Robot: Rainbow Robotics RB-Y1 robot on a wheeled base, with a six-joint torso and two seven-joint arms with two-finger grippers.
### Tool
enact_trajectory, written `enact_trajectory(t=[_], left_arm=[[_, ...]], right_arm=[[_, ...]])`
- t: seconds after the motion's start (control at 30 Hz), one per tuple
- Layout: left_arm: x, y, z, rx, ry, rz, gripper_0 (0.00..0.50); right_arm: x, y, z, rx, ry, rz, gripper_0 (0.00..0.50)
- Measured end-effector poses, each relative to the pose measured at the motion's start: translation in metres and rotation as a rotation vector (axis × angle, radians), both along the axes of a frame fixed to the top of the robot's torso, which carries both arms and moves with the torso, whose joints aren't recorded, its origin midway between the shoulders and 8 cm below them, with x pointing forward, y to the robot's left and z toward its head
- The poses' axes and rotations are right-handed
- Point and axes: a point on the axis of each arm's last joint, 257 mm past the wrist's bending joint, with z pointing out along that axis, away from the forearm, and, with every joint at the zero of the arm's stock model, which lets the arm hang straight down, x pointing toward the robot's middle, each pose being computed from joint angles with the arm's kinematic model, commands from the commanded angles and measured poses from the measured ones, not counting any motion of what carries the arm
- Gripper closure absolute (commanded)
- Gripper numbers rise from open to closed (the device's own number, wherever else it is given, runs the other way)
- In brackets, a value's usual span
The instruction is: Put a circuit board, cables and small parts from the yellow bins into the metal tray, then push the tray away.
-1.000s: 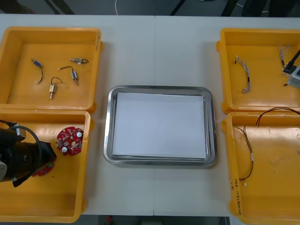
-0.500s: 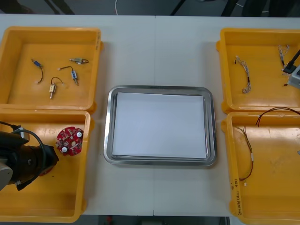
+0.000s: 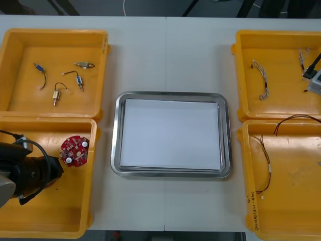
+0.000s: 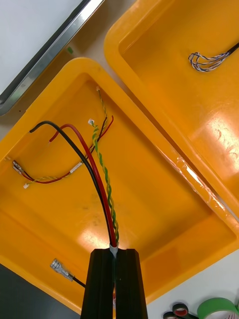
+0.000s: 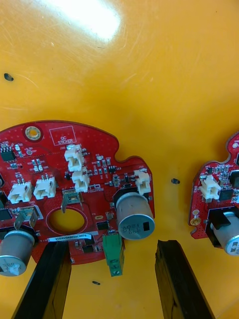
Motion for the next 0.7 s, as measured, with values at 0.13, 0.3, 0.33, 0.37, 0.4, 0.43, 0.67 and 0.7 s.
enact_trajectory(t=[0.13,0.3,0.33,0.37,0.4,0.43,0.67,0.7], left_arm=[[-0.0001,0.0001,-0.0001,0.000,0.000,0.000,0.107],[-0.0006,0.0003,-0.0006,0.001,0.001,0.000,0.500],[-0.0009,0.0002,-0.0010,0.001,0.002,0.000,0.500],[-0.0012,0.0002,-0.0016,0.004,0.003,-0.002,0.500],[-0.0016,0.0004,-0.0024,0.009,0.003,-0.004,0.500],[-0.0018,0.0005,-0.0031,0.014,0.002,-0.006,0.500],[-0.0019,0.0010,-0.0039,0.021,0.001,-0.008,0.500],[-0.0019,0.0010,-0.0039,0.021,0.001,-0.008,0.500]], right_arm=[[0.0000,0.0000,0.0000,0.000,0.000,0.000,0.500],[0.0000,0.0000,0.0000,0.000,0.000,0.000,0.500],[0.0000,0.0000,0.0000,0.000,0.000,0.000,0.500],[0.0000,0.0000,0.0000,0.000,0.000,0.000,0.500],[0.0000,0.0000,0.0000,0.000,0.000,0.000,0.500],[0.0000,0.0000,0.0000,0.000,0.000,0.000,0.500],[0.0000,0.0000,0.0000,0.000,0.000,0.000,0.500],[0.0000,0.0000,0.0000,0.000,0.000,0.000,0.500]])
